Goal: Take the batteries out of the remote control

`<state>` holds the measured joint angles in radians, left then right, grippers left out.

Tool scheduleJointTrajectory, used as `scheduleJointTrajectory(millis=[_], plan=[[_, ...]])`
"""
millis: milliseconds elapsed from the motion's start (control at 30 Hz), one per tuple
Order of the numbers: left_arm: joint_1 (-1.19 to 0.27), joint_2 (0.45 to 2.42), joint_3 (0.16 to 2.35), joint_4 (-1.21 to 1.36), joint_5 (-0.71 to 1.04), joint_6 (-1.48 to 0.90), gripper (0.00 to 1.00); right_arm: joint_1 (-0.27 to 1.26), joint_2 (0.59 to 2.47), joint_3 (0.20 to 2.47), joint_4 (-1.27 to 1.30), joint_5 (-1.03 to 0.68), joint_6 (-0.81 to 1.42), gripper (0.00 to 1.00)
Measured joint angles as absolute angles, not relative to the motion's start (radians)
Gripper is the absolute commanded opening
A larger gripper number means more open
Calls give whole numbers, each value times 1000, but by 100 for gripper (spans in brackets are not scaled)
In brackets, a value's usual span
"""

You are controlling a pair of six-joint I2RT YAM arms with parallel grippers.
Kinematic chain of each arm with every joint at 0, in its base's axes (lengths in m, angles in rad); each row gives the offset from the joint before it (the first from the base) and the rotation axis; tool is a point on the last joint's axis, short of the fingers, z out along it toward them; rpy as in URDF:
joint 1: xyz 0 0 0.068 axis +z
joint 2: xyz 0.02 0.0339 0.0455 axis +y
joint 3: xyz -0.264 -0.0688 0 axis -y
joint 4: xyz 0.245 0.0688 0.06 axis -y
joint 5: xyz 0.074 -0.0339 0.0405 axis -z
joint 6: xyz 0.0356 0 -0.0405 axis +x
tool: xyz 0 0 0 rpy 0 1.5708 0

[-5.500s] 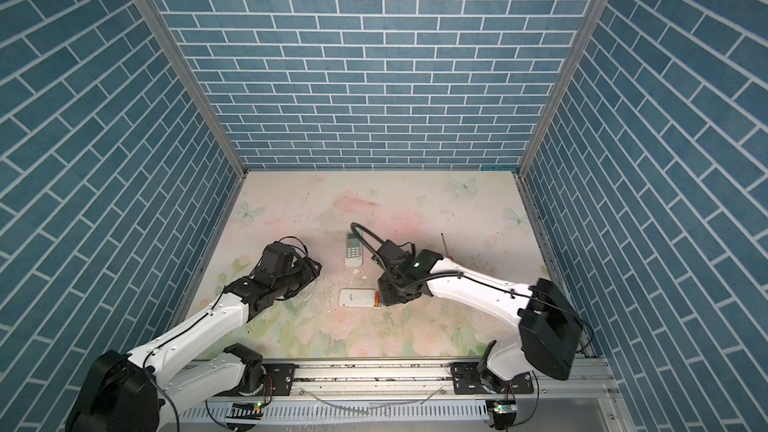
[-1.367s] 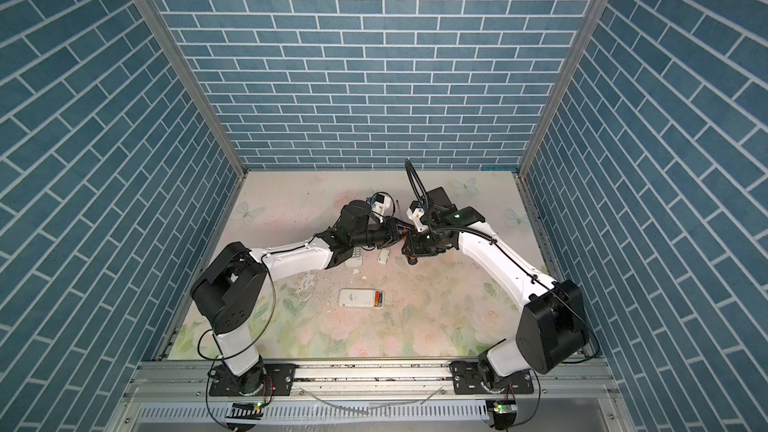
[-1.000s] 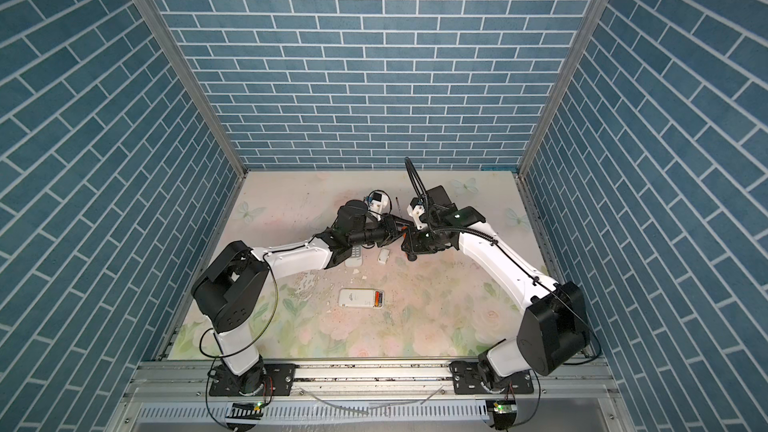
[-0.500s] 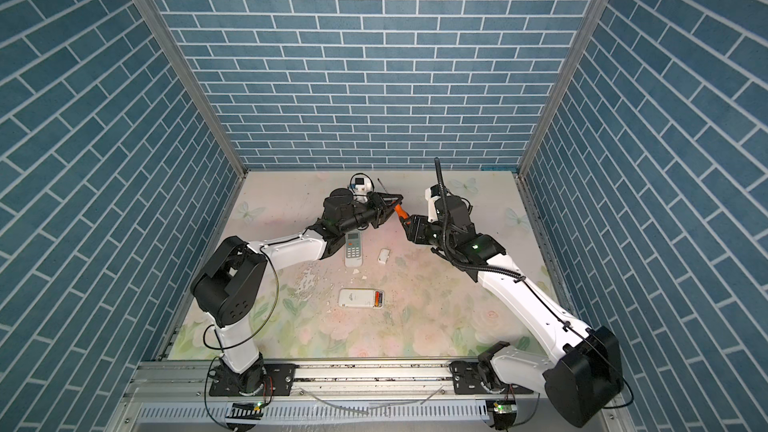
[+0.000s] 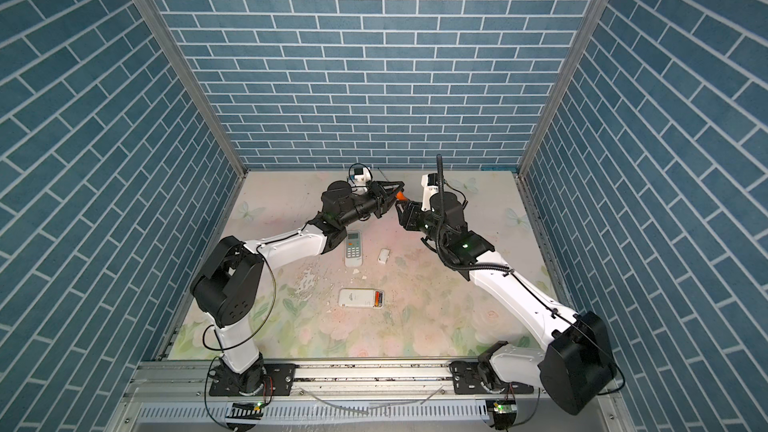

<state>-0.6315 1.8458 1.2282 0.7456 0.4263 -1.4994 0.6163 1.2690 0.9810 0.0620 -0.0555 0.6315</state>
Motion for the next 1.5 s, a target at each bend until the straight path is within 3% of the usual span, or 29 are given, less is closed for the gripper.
scheduleJointTrajectory(millis=[600, 900, 1000, 1233, 1333, 1500], plan=[[-661, 1827, 1177, 784, 380, -1538, 0, 615, 1307, 981, 122, -51, 632, 43], [-673, 1822, 1177, 783, 339, -1543, 0, 615, 1307, 981, 135, -43, 627, 32], [-679, 1822, 1177, 782, 322, -1551, 0, 616, 1307, 981, 138, -44, 622, 26], [-686, 1822, 1177, 783, 310, -1563, 0, 621, 1298, 981, 141, -44, 601, 0], [-686, 1822, 1177, 785, 311, -1563, 0, 621, 1294, 981, 136, -41, 594, 0], [-688, 1816, 1164, 786, 321, -1562, 25, 622, 1283, 981, 101, -43, 578, 0]])
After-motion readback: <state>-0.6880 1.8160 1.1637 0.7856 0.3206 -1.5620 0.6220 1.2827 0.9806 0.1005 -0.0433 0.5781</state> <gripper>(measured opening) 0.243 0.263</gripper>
